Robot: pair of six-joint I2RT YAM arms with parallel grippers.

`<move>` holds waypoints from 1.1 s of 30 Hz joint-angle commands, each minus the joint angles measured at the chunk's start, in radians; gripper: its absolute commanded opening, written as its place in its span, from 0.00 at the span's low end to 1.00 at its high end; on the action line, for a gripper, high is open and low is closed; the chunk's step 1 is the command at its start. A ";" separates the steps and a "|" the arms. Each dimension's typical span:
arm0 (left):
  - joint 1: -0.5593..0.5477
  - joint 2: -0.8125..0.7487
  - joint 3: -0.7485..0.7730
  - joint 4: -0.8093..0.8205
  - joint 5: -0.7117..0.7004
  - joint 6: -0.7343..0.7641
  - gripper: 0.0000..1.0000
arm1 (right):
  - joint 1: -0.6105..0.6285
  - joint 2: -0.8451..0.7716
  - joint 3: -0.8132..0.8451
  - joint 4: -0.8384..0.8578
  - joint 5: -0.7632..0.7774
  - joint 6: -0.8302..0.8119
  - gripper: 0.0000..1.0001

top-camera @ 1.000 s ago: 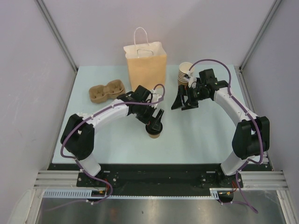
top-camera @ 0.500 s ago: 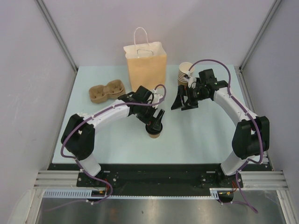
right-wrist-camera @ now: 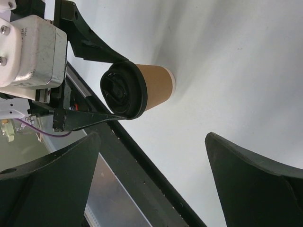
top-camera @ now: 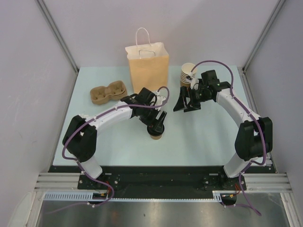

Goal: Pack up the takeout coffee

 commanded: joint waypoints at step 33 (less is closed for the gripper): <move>0.671 0.026 0.152 -0.247 0.103 0.453 0.44 | -0.018 0.012 0.002 0.007 0.037 -0.017 1.00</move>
